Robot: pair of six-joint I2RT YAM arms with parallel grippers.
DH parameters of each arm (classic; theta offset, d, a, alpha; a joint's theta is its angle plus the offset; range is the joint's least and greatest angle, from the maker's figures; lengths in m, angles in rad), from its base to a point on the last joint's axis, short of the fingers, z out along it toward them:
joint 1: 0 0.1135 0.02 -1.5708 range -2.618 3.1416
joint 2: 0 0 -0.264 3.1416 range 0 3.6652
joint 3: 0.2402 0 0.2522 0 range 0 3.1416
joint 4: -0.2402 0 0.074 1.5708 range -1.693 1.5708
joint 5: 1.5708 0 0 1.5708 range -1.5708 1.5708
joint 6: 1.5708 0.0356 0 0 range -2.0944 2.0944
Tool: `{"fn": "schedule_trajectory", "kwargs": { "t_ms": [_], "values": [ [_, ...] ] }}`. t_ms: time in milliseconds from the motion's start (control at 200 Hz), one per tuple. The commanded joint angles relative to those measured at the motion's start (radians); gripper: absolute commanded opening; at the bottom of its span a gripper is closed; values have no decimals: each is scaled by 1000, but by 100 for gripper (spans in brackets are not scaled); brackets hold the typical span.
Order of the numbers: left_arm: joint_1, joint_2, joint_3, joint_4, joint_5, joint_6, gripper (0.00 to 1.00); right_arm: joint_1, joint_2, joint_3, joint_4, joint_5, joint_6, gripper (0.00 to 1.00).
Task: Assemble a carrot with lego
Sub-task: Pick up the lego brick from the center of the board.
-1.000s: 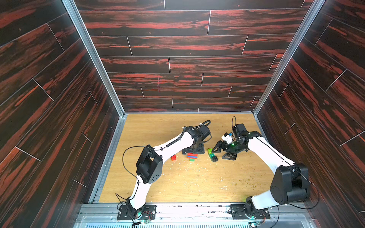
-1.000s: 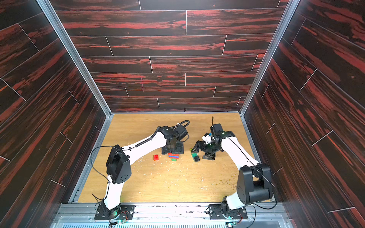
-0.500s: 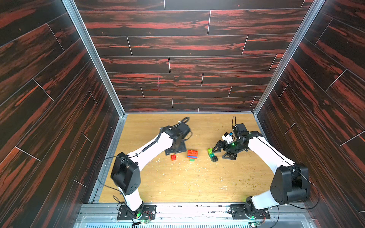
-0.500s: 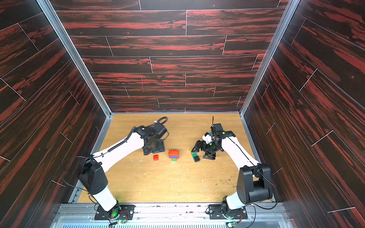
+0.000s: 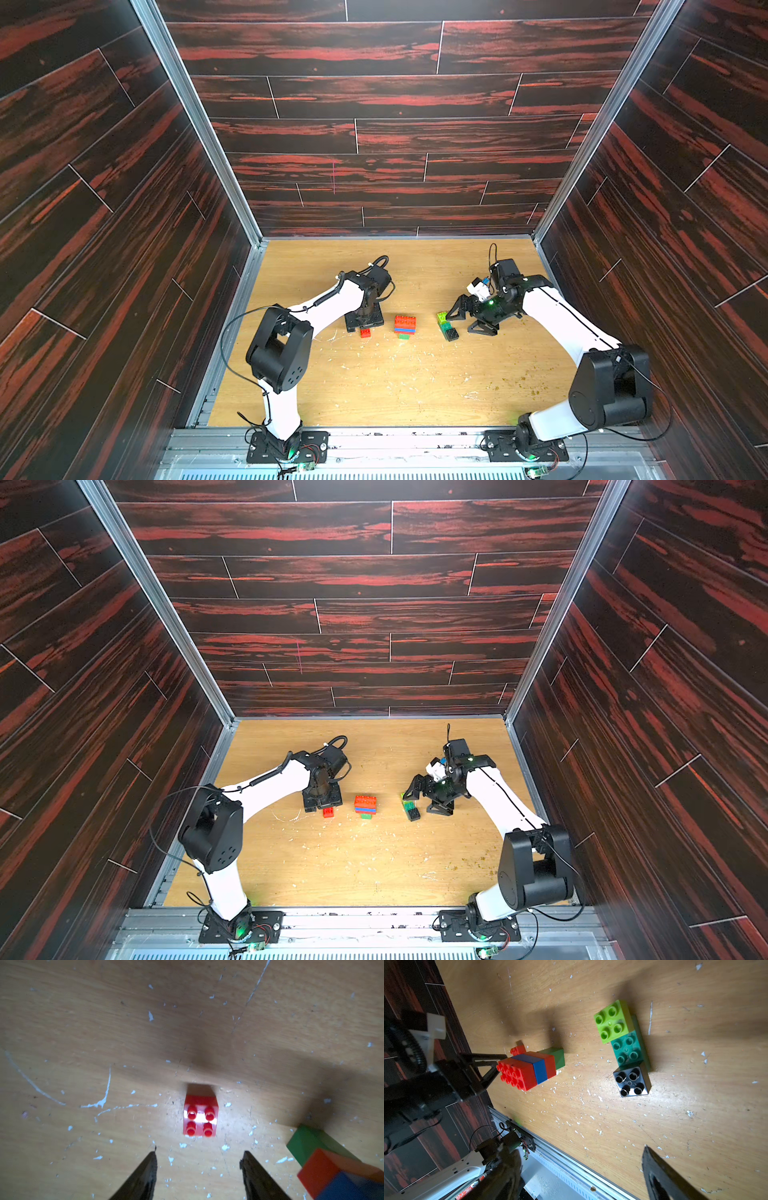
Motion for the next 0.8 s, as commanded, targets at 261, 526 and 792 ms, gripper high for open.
{"fn": "schedule_trajectory", "kwargs": {
  "t_ms": [261, 526, 792],
  "values": [
    [43, 71, -20, 50, 34, 69, 60, -5, 10, 37, -25, 14, 3, 92],
    [44, 91, -34, 80, 73, 74, 56, -5, 13, 36, -24, 16, 6, 92],
    [43, 93, -40, 74, 60, 80, 52, -4, 17, 36, -26, 16, 3, 92]
  ]
}}
